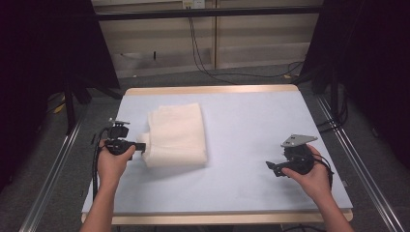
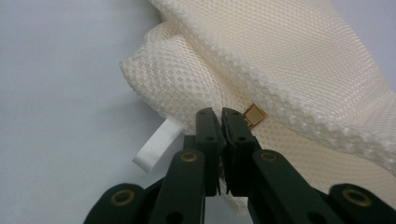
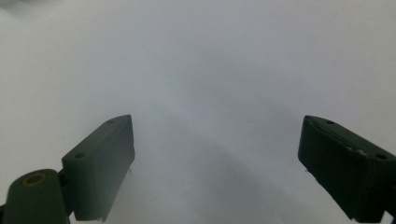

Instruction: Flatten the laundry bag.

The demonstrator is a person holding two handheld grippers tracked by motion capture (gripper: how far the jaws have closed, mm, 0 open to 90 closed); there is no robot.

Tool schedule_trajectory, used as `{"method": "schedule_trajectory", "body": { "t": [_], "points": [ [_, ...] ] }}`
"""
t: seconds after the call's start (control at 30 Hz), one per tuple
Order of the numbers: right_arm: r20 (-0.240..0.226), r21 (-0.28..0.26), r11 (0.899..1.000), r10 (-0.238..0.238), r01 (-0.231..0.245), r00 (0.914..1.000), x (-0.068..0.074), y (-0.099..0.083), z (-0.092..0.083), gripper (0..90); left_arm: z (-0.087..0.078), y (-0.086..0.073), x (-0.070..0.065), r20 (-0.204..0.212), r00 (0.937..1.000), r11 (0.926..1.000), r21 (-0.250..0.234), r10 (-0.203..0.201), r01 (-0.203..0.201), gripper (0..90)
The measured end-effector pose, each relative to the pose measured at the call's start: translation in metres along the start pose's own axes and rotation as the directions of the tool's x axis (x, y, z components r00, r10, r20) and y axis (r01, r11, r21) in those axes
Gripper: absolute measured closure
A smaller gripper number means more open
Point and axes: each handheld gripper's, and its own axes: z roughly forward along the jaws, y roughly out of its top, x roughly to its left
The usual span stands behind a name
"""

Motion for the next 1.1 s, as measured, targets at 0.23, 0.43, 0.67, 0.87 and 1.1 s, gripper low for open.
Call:
{"method": "schedule_trajectory", "body": {
  "t": [0.23,0.43,0.67,0.87,1.1],
  "points": [
    [-0.003,0.0,1.0,0.005,-0.005,1.0,0.0,0.0,-0.001,10.4,-0.011,0.007,-0.008,-0.003,0.9998,0.9993,-0.031,0.021,-0.022,87.5],
    [-0.003,-0.002,1.0,0.006,-0.006,1.0,0.0,0.0,-0.001,10.3,-0.023,0.018,-0.016,0.042,0.9985,0.9973,-0.067,0.033,-0.031,87.6],
    [-0.005,-0.002,1.0,-0.002,0.002,1.0,0.001,0.0,0.0,10.4,-0.027,0.031,-0.031,0.062,0.9964,0.9943,-0.093,0.057,-0.051,87.6],
    [-0.007,0.002,1.0,-0.006,0.006,1.0,0.002,0.001,0.0,10.4,-0.027,0.039,-0.045,0.086,0.9933,0.9916,-0.11,0.077,-0.068,87.6],
    [-0.012,-0.001,1.0,-0.002,0.002,0.9999,0.002,0.001,-0.001,10.4,-0.021,0.043,-0.059,0.127,0.9866,0.9878,-0.131,0.102,-0.085,87.5]
  ]
}}
